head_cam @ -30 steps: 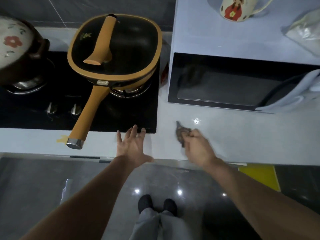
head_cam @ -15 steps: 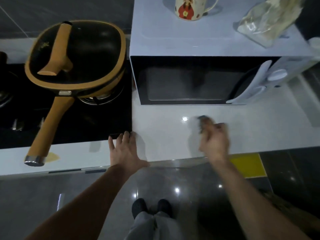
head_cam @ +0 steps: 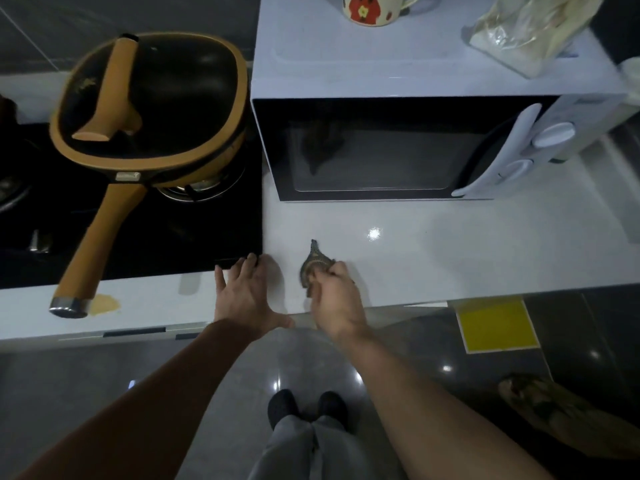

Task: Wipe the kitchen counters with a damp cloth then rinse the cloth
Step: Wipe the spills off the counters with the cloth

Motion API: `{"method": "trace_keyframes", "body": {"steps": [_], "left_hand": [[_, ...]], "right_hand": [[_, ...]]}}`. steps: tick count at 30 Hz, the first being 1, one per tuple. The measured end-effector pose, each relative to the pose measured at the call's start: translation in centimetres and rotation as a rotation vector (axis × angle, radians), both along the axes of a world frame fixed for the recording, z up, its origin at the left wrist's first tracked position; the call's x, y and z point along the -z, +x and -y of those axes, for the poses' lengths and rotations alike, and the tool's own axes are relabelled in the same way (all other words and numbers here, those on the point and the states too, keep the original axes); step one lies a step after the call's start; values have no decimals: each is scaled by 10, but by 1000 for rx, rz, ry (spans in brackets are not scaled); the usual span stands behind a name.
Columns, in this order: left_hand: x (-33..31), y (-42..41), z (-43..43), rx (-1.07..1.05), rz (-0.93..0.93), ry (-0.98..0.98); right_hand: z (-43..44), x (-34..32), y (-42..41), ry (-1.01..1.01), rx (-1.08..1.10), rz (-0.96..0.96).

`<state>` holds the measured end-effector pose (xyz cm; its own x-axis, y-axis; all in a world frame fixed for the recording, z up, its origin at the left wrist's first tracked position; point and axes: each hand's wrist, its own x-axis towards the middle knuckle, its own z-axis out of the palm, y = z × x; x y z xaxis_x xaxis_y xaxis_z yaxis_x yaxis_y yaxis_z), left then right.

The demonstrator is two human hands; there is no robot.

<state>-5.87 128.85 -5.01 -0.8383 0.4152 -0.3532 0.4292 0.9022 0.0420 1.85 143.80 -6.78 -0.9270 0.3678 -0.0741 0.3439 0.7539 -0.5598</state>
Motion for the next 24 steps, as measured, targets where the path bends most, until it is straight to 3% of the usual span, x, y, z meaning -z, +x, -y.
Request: {"method": "trace_keyframes", "body": {"steps": [3,5,7,15,18,20,22,24], "left_hand": [[-4,-9,23,43,-40,-60],[-6,-17,45,-3,-89,-118],[-4,-21,59,12,-70,-172],[4,-22,59,2,-66,-163],[3,-23,64,-12,-19,-145],[2,-26,68,19,-5,-174],[2,-27,72,29,0,-175],[1,-29,71,23,2,-167]], "right_hand": [[-43,-11,10,-3,244,-76],[-84,-6,20,55,432,-11],[-95,4,25,112,479,81],[71,22,-18,-65,-70,49],[81,4,-23,-153,-163,-106],[45,-5,-30,-106,17,-202],[2,-8,-34,-99,254,-109],[-17,2,-29,-44,345,6]]}}
